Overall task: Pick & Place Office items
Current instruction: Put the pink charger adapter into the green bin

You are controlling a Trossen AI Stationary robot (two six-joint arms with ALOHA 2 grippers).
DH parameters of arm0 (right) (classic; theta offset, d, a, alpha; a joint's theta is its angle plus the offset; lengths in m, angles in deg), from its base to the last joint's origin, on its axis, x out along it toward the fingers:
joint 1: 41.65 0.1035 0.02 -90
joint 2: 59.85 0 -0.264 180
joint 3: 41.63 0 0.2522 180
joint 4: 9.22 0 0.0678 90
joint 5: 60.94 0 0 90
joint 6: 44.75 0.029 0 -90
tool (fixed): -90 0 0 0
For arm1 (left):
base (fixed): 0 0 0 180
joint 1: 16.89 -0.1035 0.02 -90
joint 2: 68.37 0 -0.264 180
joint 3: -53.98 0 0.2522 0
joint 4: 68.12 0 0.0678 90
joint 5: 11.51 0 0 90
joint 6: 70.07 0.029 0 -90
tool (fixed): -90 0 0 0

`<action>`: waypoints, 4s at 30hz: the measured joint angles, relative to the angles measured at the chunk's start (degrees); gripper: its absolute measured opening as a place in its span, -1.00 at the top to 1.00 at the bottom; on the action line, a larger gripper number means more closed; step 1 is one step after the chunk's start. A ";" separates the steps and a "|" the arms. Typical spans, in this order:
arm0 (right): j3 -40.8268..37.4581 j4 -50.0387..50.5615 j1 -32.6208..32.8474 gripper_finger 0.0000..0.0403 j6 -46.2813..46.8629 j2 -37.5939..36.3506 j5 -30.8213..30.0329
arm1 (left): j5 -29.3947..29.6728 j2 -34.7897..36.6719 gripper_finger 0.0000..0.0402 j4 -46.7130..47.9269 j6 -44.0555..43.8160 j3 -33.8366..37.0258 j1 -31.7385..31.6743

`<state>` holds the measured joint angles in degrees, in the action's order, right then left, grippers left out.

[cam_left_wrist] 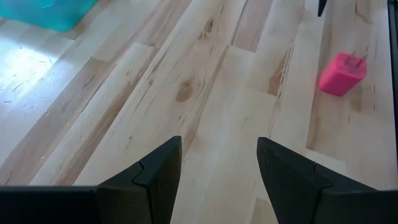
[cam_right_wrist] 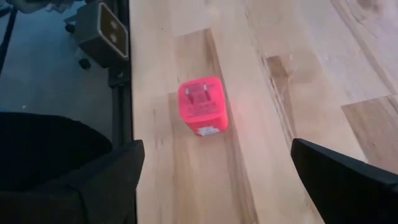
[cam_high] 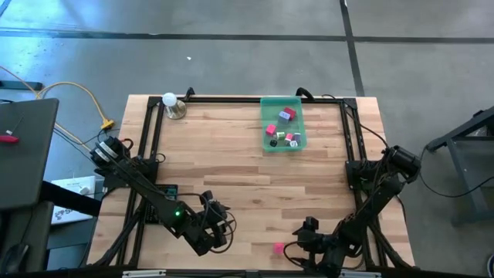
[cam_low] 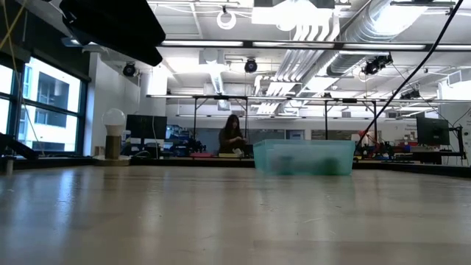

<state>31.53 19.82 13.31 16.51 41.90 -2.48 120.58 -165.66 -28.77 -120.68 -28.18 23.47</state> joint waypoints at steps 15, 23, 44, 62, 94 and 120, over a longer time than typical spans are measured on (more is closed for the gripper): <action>0.00 -1.87 -0.60 -0.96 -3.07 0.00 2.14 | -0.04 0.00 0.00 -1.85 -0.25 0.00 -0.02; 0.00 -1.85 -0.54 -0.96 -7.32 0.01 -0.07 | -0.04 -0.02 0.00 -2.10 -0.34 0.00 -0.02; -0.04 -10.55 -6.91 -0.96 -18.96 6.49 4.34 | -0.02 -0.02 0.00 -2.29 0.04 0.00 -0.55; -0.02 -13.88 -7.36 -0.96 -20.86 9.73 6.81 | -0.02 -0.02 0.00 -2.29 0.27 0.00 -0.55; 0.00 -14.28 -7.49 0.36 -23.09 9.77 6.99 | 0.20 -0.02 0.00 -2.29 0.66 0.02 -0.57; 0.02 15.27 -12.67 0.36 -17.76 -16.95 -10.28 | -0.13 -0.02 0.00 -5.50 -0.87 0.02 -0.44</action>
<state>31.55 35.08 0.64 -1.25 24.95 -12.76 120.44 -165.69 -34.28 -121.55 -28.16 23.03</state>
